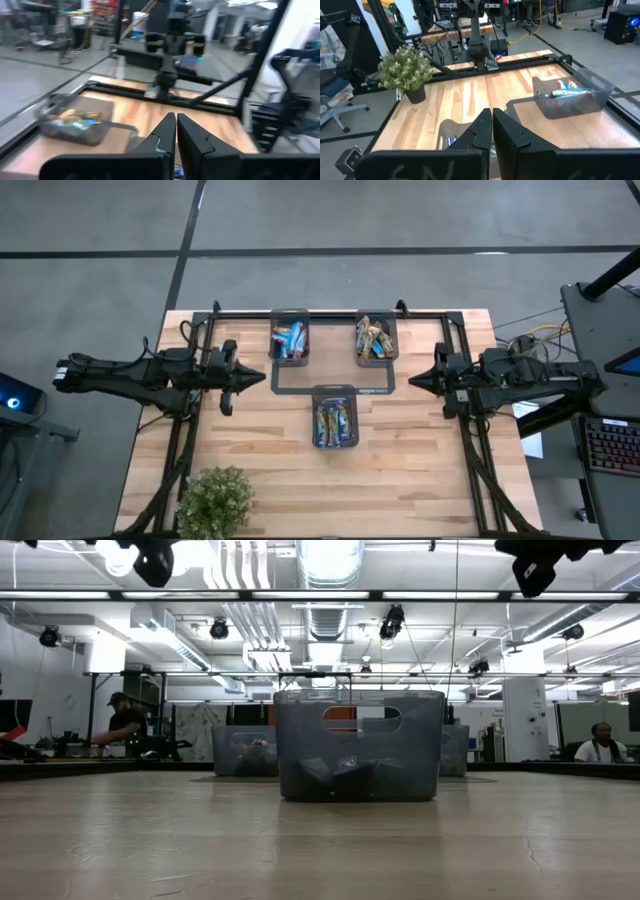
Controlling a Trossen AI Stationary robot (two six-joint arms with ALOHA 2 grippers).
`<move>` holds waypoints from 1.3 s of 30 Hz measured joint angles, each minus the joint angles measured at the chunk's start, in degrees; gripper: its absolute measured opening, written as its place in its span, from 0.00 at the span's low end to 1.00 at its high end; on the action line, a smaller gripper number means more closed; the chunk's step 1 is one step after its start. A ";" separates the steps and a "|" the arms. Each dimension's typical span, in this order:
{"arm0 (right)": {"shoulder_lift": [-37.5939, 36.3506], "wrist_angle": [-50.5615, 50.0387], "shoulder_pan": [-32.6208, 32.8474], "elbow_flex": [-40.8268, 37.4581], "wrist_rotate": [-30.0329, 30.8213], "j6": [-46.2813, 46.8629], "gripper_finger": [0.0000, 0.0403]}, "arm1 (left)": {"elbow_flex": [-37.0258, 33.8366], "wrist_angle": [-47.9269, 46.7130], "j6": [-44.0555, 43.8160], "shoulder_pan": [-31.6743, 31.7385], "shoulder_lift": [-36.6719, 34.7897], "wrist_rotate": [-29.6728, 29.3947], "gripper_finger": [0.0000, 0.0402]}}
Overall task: Pick and place Granola Bars by type
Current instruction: Return to Home Position
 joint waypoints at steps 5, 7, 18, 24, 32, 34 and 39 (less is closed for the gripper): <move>-0.02 5.53 0.02 -3.51 -0.45 0.37 0.02 | -6.90 8.58 -1.35 -0.05 -3.29 8.41 0.00; -0.02 8.19 0.02 -4.86 -0.53 0.23 0.02 | -9.70 10.72 -2.10 -0.04 -3.87 8.94 0.00; -0.02 11.99 0.04 -10.55 -4.99 1.83 0.02 | -17.73 10.84 -4.74 -0.02 -8.48 5.27 0.00; -0.11 15.91 0.04 -12.94 -5.15 2.69 0.02 | -17.49 5.89 -4.74 -0.02 -13.22 5.12 0.00; -3.08 28.15 0.04 -20.56 -6.38 1.11 0.02 | -18.59 3.59 -0.41 -0.02 -18.38 5.26 0.00; -3.96 31.80 0.02 -22.77 -7.06 1.21 0.02 | -19.62 4.66 -0.15 0.00 -19.64 6.56 0.00; -5.93 37.27 0.03 -26.85 -9.58 1.79 0.02 | -25.01 9.06 -0.29 0.00 -22.60 12.28 0.00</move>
